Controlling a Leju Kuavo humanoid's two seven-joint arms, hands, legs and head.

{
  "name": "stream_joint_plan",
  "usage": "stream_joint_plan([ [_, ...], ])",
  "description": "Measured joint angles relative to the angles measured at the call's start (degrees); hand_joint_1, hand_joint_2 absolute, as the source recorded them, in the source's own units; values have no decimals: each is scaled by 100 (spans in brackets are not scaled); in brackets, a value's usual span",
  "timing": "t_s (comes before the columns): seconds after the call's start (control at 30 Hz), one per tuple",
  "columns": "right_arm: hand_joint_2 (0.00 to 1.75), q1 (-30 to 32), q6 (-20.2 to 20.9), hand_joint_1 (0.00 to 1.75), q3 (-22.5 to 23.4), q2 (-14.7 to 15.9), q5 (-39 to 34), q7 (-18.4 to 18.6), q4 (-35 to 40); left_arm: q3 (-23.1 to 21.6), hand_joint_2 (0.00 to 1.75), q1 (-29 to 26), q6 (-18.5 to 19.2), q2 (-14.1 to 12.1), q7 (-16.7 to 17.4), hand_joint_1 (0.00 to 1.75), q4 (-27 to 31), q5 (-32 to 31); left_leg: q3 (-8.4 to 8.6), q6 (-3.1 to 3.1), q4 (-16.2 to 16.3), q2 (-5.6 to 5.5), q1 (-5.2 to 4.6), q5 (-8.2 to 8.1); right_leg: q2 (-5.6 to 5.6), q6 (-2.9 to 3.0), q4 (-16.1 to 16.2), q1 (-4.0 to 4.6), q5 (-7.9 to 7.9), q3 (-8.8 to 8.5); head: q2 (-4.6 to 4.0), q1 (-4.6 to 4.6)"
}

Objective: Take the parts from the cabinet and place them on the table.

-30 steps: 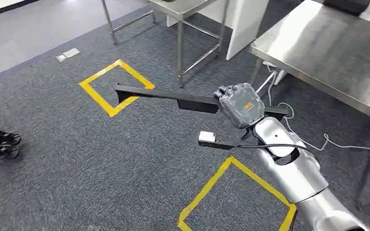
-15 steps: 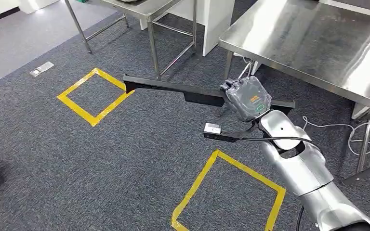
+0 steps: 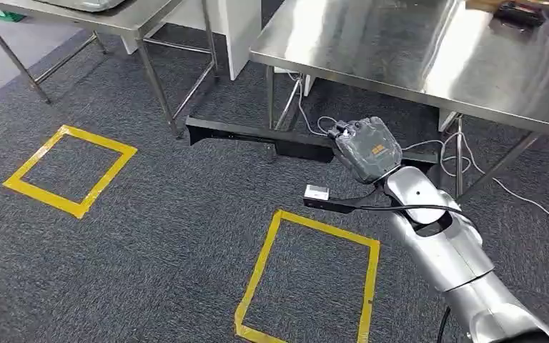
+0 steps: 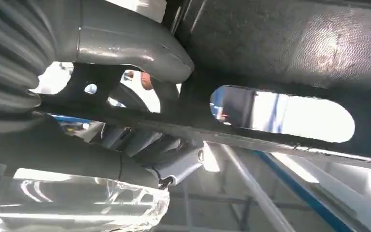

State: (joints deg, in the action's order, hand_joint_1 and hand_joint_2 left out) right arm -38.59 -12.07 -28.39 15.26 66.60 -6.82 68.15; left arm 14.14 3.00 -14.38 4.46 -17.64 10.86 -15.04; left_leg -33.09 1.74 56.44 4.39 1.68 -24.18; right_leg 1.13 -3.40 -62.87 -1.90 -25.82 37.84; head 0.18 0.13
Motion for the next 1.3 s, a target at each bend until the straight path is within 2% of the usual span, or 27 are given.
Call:
stream_joint_plan([
  [0.03,175,-3,-4,175,15,4,0,11,0,0,175,9,0,2,0,0,0,-11,11,-56,31,61,-33,-19,346,-31,537,-7,118,-327,0,11],
  [0.07,175,-27,-4,175,24,7,4,20,0,0,175,8,0,-13,0,0,0,-17,-10,-113,79,123,-79,-62,555,13,662,67,123,-426,0,55],
  [0.1,175,-12,-7,175,31,9,7,24,0,0,175,5,-2,-4,0,0,0,-35,6,-151,74,188,-104,-62,415,83,647,94,151,-381,0,9],
  [0.13,175,-5,-9,175,37,37,7,24,-2,0,175,9,0,-11,0,0,0,-42,20,-159,78,255,-112,-65,349,118,633,72,158,-364,0,-15],
  [0.17,175,20,-11,175,46,70,7,31,-2,0,175,11,0,-11,0,0,0,-44,42,-166,69,333,-89,-66,257,140,618,75,163,-342,0,-15],
  [0.2,175,29,-13,175,52,105,7,39,0,0,175,16,0,-9,0,0,0,-57,48,-207,76,393,-49,-86,170,195,625,46,178,-343,0,-17],
  [0.23,175,44,-22,175,63,111,9,46,2,0,175,28,0,-17,0,0,2,-59,17,-271,158,113,3,-178,97,233,636,-19,192,-363,0,-26],
  [0.27,175,40,-26,175,81,133,11,59,-4,0,175,22,-2,-24,0,0,0,-61,-84,-265,429,-177,15,-394,34,306,634,-9,203,-360,0,-20],
  [0.3,175,43,-26,175,85,131,13,68,-9,0,175,9,-2,-24,2,0,0,-65,-261,-259,852,-327,6,-644,-28,363,635,11,205,-357,0,-39],
  [0.37,175,62,-31,175,83,122,18,68,-18,0,175,-15,-2,-24,4,0,0,-70,-701,-257,1800,-433,5,-1033,-218,386,634,63,217,-350,0,-37],
  [0.4,175,77,-31,175,83,125,20,68,-26,0,175,-13,-2,-24,4,0,0,-72,-803,-242,1987,-434,4,-1040,-307,387,633,84,218,-351,0,-37],
  [0.43,175,95,-33,175,83,127,30,66,-37,0,175,-9,-2,-24,4,0,0,-74,-776,-210,1889,-435,3,-908,-403,392,631,102,222,-355,0,-39],
  [0.47,175,103,-37,175,83,125,54,66,-42,0,175,-7,-2,-26,4,0,0,-76,-625,-166,1544,-440,-3,-666,-455,403,629,123,229,-362,0,-39],
  [0.53,175,100,-63,175,85,133,116,74,-42,0,175,11,9,-33,-24,0,0,-94,-167,-31,556,-504,-37,-143,-555,401,630,145,232,-384,0,-41],
  [0.57,175,109,-94,175,85,142,131,85,-48,0,175,27,22,-66,-39,0,0,-92,-55,68,327,-592,-56,-159,-590,391,628,138,236,-376,0,-20],
  [0.6,175,101,-114,175,83,153,166,112,-59,-2,175,34,61,-59,-61,0,0,-96,-45,67,229,-585,-85,-152,-621,375,613,179,244,-343,0,-28],
  [0.63,175,116,-129,175,85,164,214,133,-63,0,175,56,78,-59,-66,0,7,-90,-48,43,202,-574,-96,-143,-621,359,593,158,247,-307,0,-55],
  [0.67,175,131,-136,175,85,173,254,138,-70,0,175,67,107,-50,-68,0,7,-81,-54,-150,178,-573,-95,-134,-616,358,581,195,235,-290,0,-37],
  [0.7,175,138,-144,175,85,181,265,144,-77,0,175,67,114,-52,-66,0,7,-81,-79,-157,178,-584,-115,-119,-605,352,582,152,238,-274,0,-41],
  [0.73,175,142,-171,175,83,184,286,149,-77,0,175,67,120,-52,-61,0,7,-81,-88,-129,182,-594,-118,-104,-601,324,586,156,255,-267,0,-39],
  [0.9,175,139,-186,175,85,199,350,194,-87,2,175,67,238,-50,-24,0,7,-72,-121,-83,186,-638,-156,-76,-556,304,591,145,267,-260,0,-35],
  [0.93,175,141,-186,175,83,199,354,199,-87,2,175,68,242,-50,-22,0,7,-72,-133,-54,213,-644,-176,-82,-550,280,602,87,280,-249,0,-42],
  [1.07,175,163,-186,175,85,199,376,221,-90,4,175,68,267,-50,-20,0,7,-72,-158,-19,246,-647,-173,-85,-551,255,603,63,295,-234,0,-39],
  [1.17,175,187,-186,175,92,210,395,225,-90,4,175,73,297,-57,-13,0,9,-74,-143,62,208,-628,-189,-61,-582,193,659,61,331,-237,0,-42],
  [1.2,175,200,-186,175,105,223,407,225,-87,4,175,74,306,-46,-7,0,9,-74,-87,127,88,-597,-99,22,-515,187,616,113,319,-192,0,-37],
  [1.23,175,202,-186,175,129,227,407,227,-87,4,175,75,306,-44,-7,0,9,-76,-51,139,29,-583,-113,45,-327,191,473,103,230,-109,0,-31],
  [1.3,175,194,-186,175,133,229,407,227,-87,7,175,74,306,-46,-7,0,9,-76,-62,176,24,-559,-110,62,-240,230,117,99,34,59,0,-11],
])
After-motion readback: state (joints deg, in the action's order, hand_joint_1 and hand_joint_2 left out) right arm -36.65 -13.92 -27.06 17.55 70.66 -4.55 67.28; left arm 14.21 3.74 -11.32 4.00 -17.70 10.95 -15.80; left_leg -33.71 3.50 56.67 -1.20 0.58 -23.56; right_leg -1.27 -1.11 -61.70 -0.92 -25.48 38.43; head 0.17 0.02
